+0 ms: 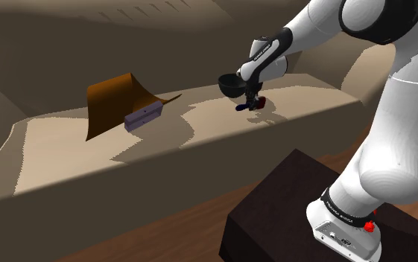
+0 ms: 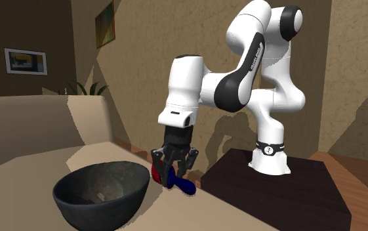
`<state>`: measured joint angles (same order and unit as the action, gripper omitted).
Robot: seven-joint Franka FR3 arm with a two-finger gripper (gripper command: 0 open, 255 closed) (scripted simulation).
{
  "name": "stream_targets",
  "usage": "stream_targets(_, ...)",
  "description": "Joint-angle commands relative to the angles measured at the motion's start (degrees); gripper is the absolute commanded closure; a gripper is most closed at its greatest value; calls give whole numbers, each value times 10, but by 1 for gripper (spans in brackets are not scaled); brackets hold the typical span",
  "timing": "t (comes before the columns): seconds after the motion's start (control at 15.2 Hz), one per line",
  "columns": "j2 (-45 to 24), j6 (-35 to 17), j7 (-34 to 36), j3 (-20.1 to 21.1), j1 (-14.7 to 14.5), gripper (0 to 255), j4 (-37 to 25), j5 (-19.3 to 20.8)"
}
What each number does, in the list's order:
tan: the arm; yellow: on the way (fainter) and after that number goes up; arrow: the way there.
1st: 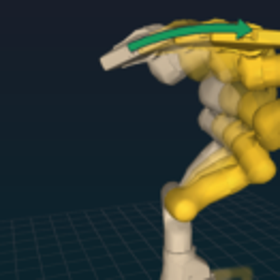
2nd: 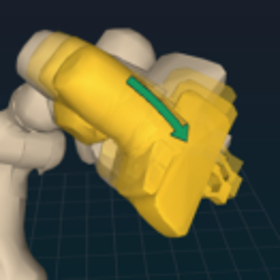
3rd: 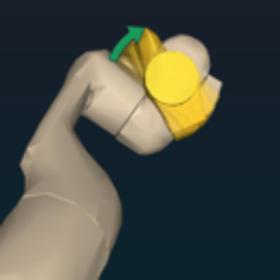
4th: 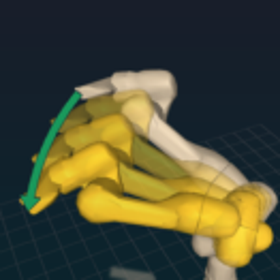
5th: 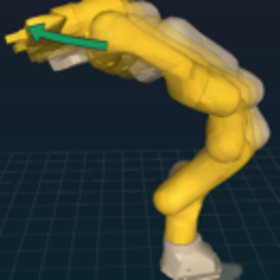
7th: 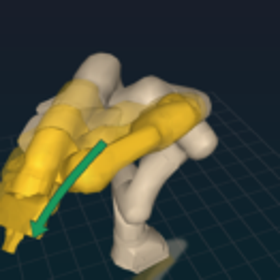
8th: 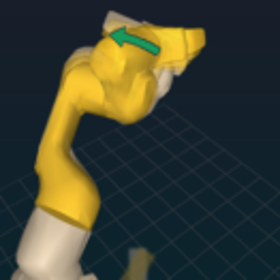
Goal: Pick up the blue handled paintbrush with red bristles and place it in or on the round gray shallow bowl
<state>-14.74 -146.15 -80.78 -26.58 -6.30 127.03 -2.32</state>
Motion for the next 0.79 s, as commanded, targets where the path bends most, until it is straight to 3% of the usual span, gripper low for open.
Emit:
stream_targets(0.0, 9, 10, 4, -3, -3, 255, -2, 6)
stream_targets(0.73, 72, 88, 26, -17, -15, 255, -24, 47)
